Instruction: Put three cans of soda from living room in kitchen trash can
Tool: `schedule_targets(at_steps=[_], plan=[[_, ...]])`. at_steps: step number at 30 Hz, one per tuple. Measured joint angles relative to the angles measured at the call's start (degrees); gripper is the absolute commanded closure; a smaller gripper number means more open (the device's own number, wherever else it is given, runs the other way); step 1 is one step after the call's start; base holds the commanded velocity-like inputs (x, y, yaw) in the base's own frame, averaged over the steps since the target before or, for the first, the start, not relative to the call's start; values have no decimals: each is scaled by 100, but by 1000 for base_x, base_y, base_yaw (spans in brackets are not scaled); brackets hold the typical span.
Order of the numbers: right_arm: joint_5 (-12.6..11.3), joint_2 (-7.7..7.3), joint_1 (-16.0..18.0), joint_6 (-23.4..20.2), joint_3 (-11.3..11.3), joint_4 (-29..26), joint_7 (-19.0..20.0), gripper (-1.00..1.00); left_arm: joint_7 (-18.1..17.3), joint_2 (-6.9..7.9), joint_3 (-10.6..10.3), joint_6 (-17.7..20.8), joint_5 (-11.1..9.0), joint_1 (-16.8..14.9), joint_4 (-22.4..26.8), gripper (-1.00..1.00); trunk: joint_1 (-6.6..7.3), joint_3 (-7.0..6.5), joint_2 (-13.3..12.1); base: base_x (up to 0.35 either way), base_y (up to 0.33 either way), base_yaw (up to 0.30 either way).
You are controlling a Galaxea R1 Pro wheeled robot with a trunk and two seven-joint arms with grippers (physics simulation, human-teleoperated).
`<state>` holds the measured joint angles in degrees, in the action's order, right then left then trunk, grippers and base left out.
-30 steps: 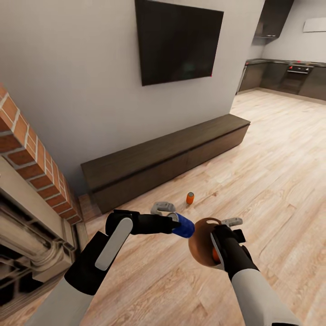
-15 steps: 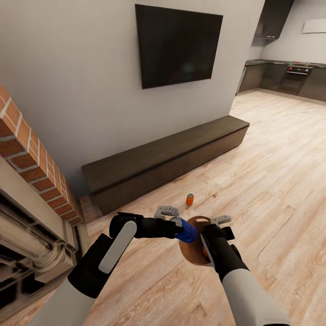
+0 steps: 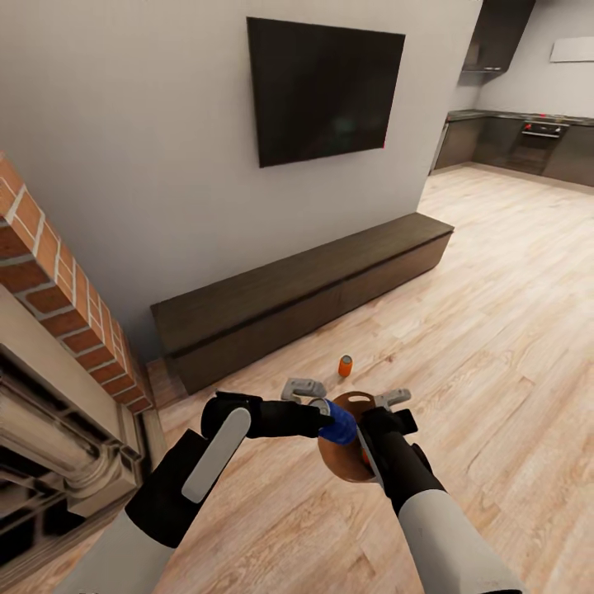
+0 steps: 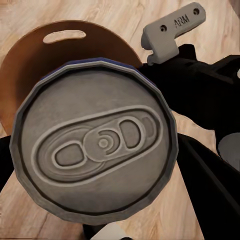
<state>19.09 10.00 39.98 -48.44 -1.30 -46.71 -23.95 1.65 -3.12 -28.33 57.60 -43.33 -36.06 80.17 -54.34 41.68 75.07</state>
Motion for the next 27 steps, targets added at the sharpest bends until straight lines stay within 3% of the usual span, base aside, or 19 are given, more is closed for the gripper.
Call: schedule_targets(at_steps=[3,8,23,27], plan=[[-23,0,0,-12,-32,-5,-1,100,-2,-1,-4,-97,-2,7,-153,100,66,-54,-120,0,0,0],[-273,0,0,5,-51,-13,4,100,3,3,-6,-249,5,10,-254,100,176,-144,-321,0,0,0],[-313,0,0,-14,-58,-35,7,100,45,5,-5,-609,28,11,-369,100,176,-144,-322,0,0,0],[-301,-1,0,-40,-183,-136,6,100,52,5,-6,-654,46,11,-456,100,176,-144,-322,0,0,0]])
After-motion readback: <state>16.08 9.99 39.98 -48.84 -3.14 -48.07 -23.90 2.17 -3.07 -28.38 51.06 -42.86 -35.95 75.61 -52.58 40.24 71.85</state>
